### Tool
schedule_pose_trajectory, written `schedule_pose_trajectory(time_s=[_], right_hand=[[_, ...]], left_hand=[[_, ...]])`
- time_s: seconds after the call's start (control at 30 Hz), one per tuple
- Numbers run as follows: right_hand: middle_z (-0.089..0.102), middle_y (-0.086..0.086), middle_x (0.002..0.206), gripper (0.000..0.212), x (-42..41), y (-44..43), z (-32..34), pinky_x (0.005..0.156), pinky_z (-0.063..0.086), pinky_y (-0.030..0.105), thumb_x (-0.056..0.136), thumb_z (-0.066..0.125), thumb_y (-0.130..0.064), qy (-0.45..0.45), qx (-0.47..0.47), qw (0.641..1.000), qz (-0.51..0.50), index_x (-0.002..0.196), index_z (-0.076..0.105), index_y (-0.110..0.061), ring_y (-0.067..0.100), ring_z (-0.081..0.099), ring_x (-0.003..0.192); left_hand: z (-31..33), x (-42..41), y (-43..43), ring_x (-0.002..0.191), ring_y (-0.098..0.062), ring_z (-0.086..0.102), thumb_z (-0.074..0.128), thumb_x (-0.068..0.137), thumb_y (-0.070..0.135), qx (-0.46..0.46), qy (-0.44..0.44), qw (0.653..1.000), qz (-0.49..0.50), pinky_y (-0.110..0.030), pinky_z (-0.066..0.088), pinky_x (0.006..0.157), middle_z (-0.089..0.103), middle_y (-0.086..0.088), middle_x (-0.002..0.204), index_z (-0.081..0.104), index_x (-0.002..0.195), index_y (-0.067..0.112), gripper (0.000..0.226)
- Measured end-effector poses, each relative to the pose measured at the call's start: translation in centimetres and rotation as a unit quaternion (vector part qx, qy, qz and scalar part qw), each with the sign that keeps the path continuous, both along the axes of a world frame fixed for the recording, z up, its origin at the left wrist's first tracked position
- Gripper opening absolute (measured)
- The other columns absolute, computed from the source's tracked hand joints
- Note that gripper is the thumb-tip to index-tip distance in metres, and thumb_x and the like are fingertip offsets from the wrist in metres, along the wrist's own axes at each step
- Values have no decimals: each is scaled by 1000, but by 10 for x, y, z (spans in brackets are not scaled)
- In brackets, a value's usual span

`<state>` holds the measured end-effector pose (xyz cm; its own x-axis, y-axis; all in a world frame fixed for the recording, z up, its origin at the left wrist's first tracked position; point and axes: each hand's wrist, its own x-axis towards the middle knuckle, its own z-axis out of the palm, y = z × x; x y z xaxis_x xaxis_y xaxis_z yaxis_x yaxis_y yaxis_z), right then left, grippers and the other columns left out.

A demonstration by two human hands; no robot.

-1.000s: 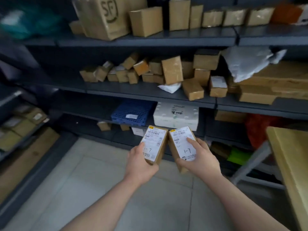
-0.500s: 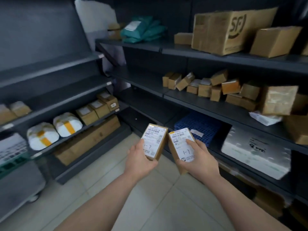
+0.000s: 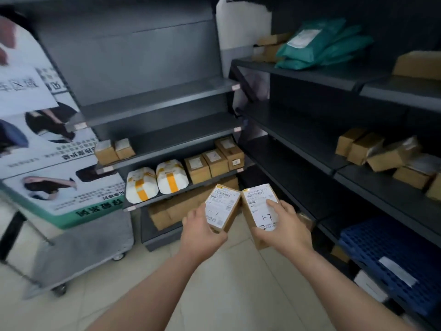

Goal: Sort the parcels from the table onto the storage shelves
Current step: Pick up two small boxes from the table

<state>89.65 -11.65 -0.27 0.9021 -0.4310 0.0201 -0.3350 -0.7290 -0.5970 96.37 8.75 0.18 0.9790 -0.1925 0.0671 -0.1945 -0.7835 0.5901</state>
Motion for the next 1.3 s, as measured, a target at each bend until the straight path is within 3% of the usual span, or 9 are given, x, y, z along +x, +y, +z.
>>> schedule_pose_trajectory(time_s=[0.2,0.43,0.63,0.77,0.97,1.3], right_hand=[[19,-13,151,90,120,-13,13,87,45,35,65,63,-65,-4,5,997,78,144,26,-41,17,49,120],[20,-12,152,91,214,1,5,83,45,35,68,66,-64,14,2,990,142,146,26,-38,19,49,119],[21,-11,152,91,298,34,-2,89,46,38,67,66,-65,19,3,985,174,145,26,-39,19,46,122],[23,-10,152,90,370,60,-3,91,47,40,67,66,-65,9,-10,984,180,144,27,-39,20,46,123],[23,-10,152,91,489,106,0,75,44,32,66,66,-67,-4,-31,984,174,144,26,-41,17,45,124],[30,-8,147,93,620,158,-17,71,43,34,61,62,-73,27,-23,978,208,141,26,-43,20,48,119]], left_hand=[[16,91,-4,126,-24,32,64,65,41,10,-18,997,72,-30,32,100,39,-6,136,32,146,19,89],[6,151,7,129,-24,31,70,70,39,-2,6,990,144,-30,30,103,36,-8,141,31,148,17,90],[-5,223,42,124,-25,34,69,68,37,1,21,983,180,-26,28,92,39,-8,136,35,144,17,86],[-5,298,71,129,-24,30,71,68,38,11,26,981,191,-33,36,101,34,-6,143,29,148,18,92],[11,412,119,134,-26,30,75,71,38,2,34,975,220,-42,34,108,34,-7,147,26,150,16,96],[0,526,159,132,-28,31,73,73,39,6,83,964,252,-43,36,106,35,-8,143,28,149,21,90]])
